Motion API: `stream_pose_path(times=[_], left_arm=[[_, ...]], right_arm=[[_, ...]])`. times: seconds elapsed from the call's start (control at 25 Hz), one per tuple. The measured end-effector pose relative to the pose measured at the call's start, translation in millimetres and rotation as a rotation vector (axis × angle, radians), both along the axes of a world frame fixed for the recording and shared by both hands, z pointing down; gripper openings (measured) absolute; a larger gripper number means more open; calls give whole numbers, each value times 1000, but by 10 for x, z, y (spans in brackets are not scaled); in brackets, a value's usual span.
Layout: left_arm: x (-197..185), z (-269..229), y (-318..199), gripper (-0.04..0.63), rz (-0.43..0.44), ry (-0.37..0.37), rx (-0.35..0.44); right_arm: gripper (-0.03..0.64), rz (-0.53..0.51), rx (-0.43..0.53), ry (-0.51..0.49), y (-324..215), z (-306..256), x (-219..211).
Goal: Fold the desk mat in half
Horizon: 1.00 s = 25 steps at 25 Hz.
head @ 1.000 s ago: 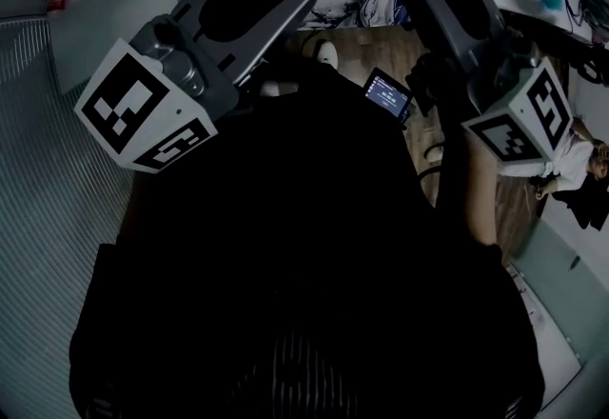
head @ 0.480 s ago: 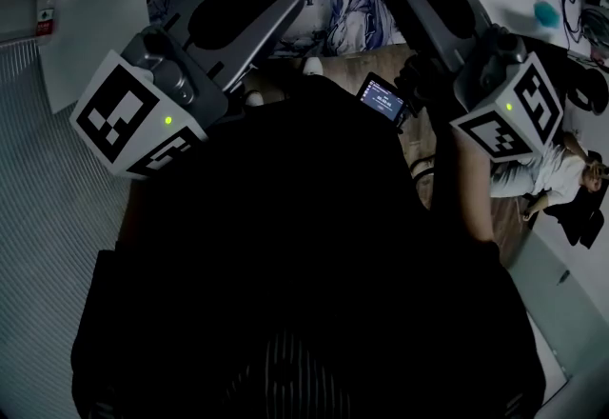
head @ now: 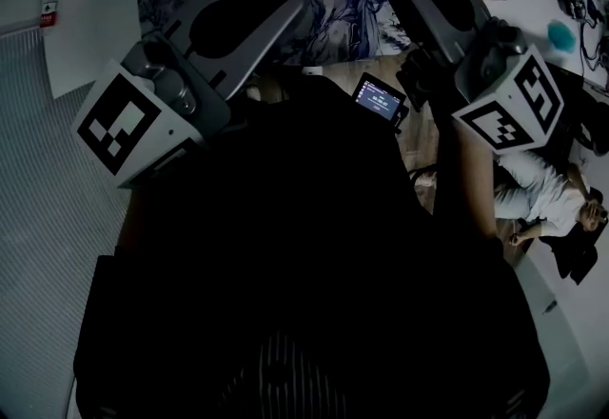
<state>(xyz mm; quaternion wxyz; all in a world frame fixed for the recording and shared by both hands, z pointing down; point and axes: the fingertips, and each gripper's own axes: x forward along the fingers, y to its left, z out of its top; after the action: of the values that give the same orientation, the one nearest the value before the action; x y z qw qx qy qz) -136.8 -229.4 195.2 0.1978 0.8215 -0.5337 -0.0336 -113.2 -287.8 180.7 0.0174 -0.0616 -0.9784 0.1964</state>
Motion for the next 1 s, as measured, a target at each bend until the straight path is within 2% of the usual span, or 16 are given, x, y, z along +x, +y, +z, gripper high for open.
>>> stream_pose_path(times=[0.2, 0.48, 0.64, 0.76, 0.84, 1.0], left_arm=[[282, 73, -190, 5, -28, -20, -37], [301, 313, -200, 5, 15, -17, -67], [265, 549, -328, 5, 93, 4, -103], [290, 633, -387, 5, 141, 50, -98], [346, 640, -378, 5, 175, 70, -108], [616, 628, -407, 5, 278, 54, -122]], right_arm=[[3, -17, -21, -17, -300, 102, 292], [3, 85, -27, -2, -495, 377, 503], [5, 164, -17, 33, -621, 524, 505], [5, 234, -21, 66, -708, 672, 617], [5, 266, -24, 110, -767, 850, 759], [5, 361, -66, 193, -1022, 1314, 1295]])
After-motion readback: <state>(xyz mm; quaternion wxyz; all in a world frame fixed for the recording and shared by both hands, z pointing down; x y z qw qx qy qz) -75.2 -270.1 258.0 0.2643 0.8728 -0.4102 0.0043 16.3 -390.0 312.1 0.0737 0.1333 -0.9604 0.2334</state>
